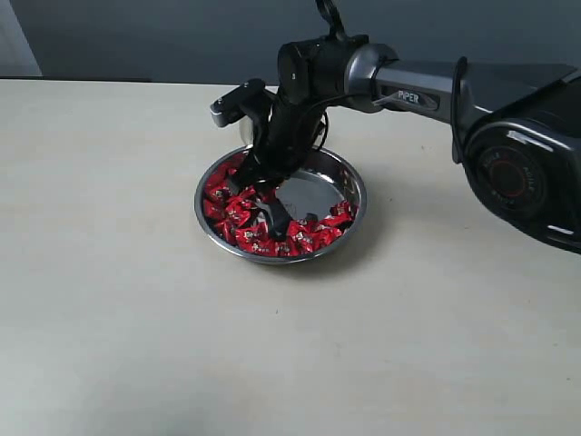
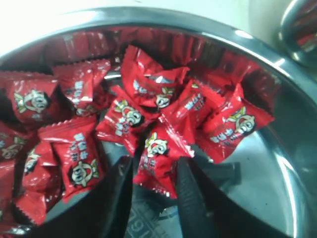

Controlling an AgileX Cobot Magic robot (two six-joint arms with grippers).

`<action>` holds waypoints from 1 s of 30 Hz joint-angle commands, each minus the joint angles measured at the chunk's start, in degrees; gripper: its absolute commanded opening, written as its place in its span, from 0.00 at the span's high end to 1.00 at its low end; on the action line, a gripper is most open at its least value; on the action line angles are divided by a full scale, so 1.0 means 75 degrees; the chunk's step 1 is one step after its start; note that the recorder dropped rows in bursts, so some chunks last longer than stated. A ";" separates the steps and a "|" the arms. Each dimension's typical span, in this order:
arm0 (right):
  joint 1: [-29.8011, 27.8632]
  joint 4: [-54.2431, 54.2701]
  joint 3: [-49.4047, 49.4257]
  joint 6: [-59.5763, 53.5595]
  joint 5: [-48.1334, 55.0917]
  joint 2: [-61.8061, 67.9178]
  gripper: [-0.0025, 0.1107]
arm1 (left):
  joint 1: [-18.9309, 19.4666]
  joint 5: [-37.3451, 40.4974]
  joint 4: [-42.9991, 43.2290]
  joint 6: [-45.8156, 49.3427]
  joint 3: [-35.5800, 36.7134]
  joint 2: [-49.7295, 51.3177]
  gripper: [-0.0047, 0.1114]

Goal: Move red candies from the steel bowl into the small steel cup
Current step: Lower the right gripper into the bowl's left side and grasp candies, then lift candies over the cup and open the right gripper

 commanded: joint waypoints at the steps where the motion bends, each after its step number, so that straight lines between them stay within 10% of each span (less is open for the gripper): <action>1: -0.0046 -0.0068 -0.0019 0.0014 0.0089 0.0000 0.81 | 0.0004 -0.0041 -0.0003 -0.0015 0.0035 -0.0038 0.94; 5: -0.0046 -0.0068 -0.0019 0.0113 0.0089 0.0000 0.98 | 0.0004 -0.0041 -0.0003 -0.0015 0.0035 -0.0038 0.94; 30: -0.0046 -0.1251 -0.0019 0.1007 -0.1724 -0.1109 0.98 | 0.0004 -0.0027 -0.0003 -0.0015 0.0035 -0.0038 0.94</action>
